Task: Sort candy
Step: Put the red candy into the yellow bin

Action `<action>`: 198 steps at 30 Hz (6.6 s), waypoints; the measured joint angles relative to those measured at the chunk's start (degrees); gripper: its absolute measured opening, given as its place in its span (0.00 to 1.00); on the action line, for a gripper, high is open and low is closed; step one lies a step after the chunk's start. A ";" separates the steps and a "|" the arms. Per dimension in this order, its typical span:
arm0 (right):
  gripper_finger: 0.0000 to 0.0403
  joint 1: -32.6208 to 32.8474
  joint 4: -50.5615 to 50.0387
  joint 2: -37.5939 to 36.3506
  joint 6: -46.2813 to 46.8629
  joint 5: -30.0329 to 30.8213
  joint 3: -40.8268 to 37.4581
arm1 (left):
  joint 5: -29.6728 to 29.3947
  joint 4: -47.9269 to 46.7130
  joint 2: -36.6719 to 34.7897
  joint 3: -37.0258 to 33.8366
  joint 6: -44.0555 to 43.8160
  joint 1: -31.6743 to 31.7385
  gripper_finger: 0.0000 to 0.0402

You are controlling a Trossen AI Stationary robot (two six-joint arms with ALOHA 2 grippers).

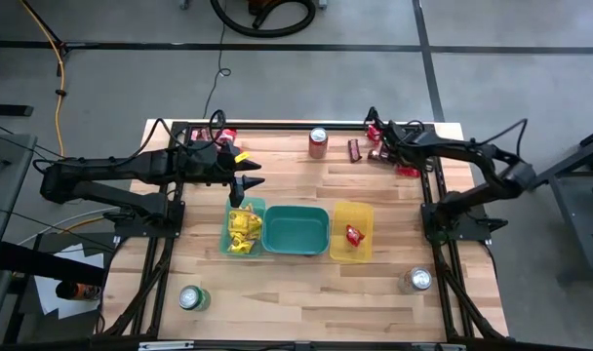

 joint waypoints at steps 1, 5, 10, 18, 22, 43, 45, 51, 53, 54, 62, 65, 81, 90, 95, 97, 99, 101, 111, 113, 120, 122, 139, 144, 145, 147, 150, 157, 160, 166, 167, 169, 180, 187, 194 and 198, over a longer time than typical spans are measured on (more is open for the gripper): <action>0.55 -0.17 -0.20 0.78 0.00 -0.21 0.00 | 0.00 -0.03 0.00 0.00 0.00 0.00 0.48; 0.44 -0.36 -0.61 2.38 -0.13 -0.78 0.00 | 0.00 -0.01 0.00 0.00 0.02 0.00 0.48; 0.15 -0.10 -1.17 1.41 -3.79 -1.08 0.00 | -0.02 0.15 0.00 0.00 0.04 0.00 0.48; 0.02 3.38 -3.15 -11.39 -11.94 1.79 2.79 | -0.02 0.61 -0.13 0.00 0.02 0.00 0.48; 0.01 7.46 -2.49 -20.29 -17.19 2.16 6.59 | -0.02 2.41 -0.13 -0.02 0.04 0.00 0.48; 0.00 38.83 13.92 -35.15 -28.37 -18.24 11.43 | -0.07 8.42 -0.17 -0.02 0.02 0.00 0.48; 0.00 42.99 18.18 -34.43 -29.58 -19.89 11.45 | -0.07 8.42 -0.17 -0.02 0.04 0.02 0.48; 0.00 55.21 13.85 -31.68 -27.31 -20.85 11.45 | -0.07 8.40 -0.17 -0.02 0.00 0.02 0.48; 0.00 58.78 9.74 -30.21 -23.16 -22.25 11.45 | -0.07 8.40 -0.17 -0.02 -0.02 0.02 0.48; 0.00 60.26 7.71 -29.28 -21.33 -23.12 11.45 | -0.07 8.40 -0.17 -0.02 -0.02 0.02 0.48; 0.00 64.60 1.47 -18.46 -15.43 -23.11 11.45 | -0.82 9.57 -0.17 -0.02 0.00 0.02 0.48; 0.00 63.37 -1.11 -13.80 -15.31 -21.45 11.45 | -0.83 9.91 -0.17 -0.02 0.00 0.02 0.48; 0.56 57.76 -4.17 -9.86 -25.61 -24.46 14.28 | -0.81 9.91 -0.17 -0.02 0.03 0.02 0.48; 0.62 52.20 8.78 -14.75 -40.89 -16.15 26.57 | -1.49 10.18 -0.17 -0.02 0.04 0.02 0.48; 0.62 49.62 20.80 -12.77 -47.55 -18.96 27.77 | -1.49 10.15 -0.17 -0.02 -0.01 0.02 0.48; 0.62 48.75 22.01 -11.94 -47.43 -20.03 27.76 | -1.30 10.05 -0.17 -0.02 -0.02 0.02 0.48; 0.62 48.18 22.07 -11.43 -47.09 -20.25 27.74 | -0.89 10.03 -0.17 -0.02 -0.10 0.02 0.48; 0.62 47.87 21.87 -11.35 -46.37 -20.24 27.69 | -0.55 9.84 -0.17 -0.02 -0.46 0.02 0.48; 0.62 46.42 21.45 -11.63 -46.10 -20.37 27.69 | -2.39 -0.78 0.11 0.02 -16.98 3.05 0.47; 0.62 45.89 20.78 -11.63 -46.10 -20.37 27.69 | -2.86 -6.22 0.53 0.02 -19.40 6.10 0.46; 0.62 44.29 18.80 -11.63 -44.68 -20.35 27.69 | 1.26 -18.03 7.34 0.02 -19.90 22.57 0.44; 0.62 43.85 18.68 -11.63 -44.35 -20.36 27.69 | 2.89 -19.01 11.21 0.02 -17.28 26.75 0.44; 0.62 43.37 18.38 -11.63 -43.50 -19.98 27.69 | 0.08 -12.22 37.63 0.02 -8.37 35.29 0.44; 0.62 43.37 18.36 -11.63 -43.50 -19.95 27.68 | -2.54 -8.67 39.84 0.02 -8.35 35.23 0.44; 0.62 43.37 18.36 -11.63 -43.48 -19.95 27.67 | -2.90 -8.67 40.42 0.02 -8.13 35.23 0.44; 0.62 43.37 18.36 -11.63 -43.49 -19.95 27.67 | -2.84 -8.50 41.71 0.15 -6.95 35.23 0.43; 0.62 43.37 18.36 -11.63 -43.50 -19.95 27.67 | -2.26 -8.43 43.07 0.33 -5.50 34.99 0.35; 0.62 43.37 18.32 -11.63 -43.78 -19.93 27.67 | 0.76 -9.41 39.88 -0.15 -4.40 33.74 0.03; 0.62 43.37 18.36 -11.63 -44.44 -19.93 27.67 | 1.40 -9.67 34.51 -0.10 -3.61 33.69 0.01; 0.62 43.22 18.36 -11.63 -44.57 -19.91 27.67 | 2.83 -9.47 20.13 -0.07 -1.77 31.94 0.00; 0.62 43.22 18.36 -11.63 -44.57 -19.91 27.67 | 3.28 -9.13 17.68 -0.07 -1.14 31.32 0.00; 0.62 43.23 18.38 -11.61 -44.57 -19.91 27.67 | 3.32 -8.72 12.86 -0.07 -0.70 29.62 0.00; 0.62 43.26 25.33 -11.51 -44.02 -25.02 27.63 | 7.31 -2.86 -4.42 -0.04 0.94 12.88 0.00; 0.62 43.41 34.87 -7.90 -45.01 -31.43 27.63 | 9.05 5.77 -2.29 -0.04 2.24 -1.19 0.00; 0.62 44.75 43.08 -1.00 -41.35 -33.23 27.65 | 0.79 13.24 5.12 -0.04 8.11 -7.42 0.00; 0.62 45.23 43.34 1.50 -35.98 -33.26 28.72 | -3.29 14.77 8.09 -0.04 9.97 -7.67 0.00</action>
